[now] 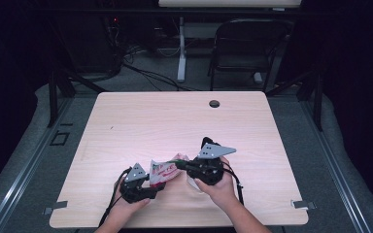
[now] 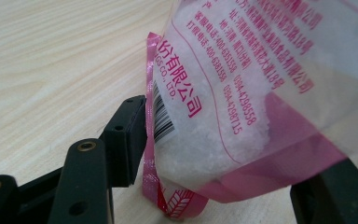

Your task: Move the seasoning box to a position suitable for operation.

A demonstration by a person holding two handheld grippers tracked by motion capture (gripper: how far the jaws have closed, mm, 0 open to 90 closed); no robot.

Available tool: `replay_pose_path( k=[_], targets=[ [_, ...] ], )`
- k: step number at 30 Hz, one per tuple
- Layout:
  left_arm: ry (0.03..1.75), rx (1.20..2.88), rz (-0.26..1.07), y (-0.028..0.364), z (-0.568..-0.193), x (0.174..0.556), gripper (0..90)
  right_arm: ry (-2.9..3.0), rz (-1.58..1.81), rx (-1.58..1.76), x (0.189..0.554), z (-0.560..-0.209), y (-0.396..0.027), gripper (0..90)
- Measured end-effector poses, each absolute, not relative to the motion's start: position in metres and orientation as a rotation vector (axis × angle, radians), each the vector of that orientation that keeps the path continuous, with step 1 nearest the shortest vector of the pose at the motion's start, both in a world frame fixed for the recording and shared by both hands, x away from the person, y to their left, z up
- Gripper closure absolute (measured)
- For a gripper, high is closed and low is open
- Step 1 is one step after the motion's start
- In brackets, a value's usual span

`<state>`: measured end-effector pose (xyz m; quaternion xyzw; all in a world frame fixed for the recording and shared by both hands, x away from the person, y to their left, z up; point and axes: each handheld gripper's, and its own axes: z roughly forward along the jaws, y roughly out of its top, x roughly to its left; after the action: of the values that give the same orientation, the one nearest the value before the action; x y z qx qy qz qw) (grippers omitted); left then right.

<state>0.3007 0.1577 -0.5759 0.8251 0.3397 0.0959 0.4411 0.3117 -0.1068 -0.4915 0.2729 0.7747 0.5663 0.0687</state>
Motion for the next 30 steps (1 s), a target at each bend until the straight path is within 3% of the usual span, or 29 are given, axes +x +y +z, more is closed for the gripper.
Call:
replay_pose_path(
  k=[30],
  targets=[
    [0.835,2.116,0.228,0.14,-0.587,0.31,41.5,2.324,1.727,0.861,0.304,-0.498,-0.12,90.0]
  ],
)
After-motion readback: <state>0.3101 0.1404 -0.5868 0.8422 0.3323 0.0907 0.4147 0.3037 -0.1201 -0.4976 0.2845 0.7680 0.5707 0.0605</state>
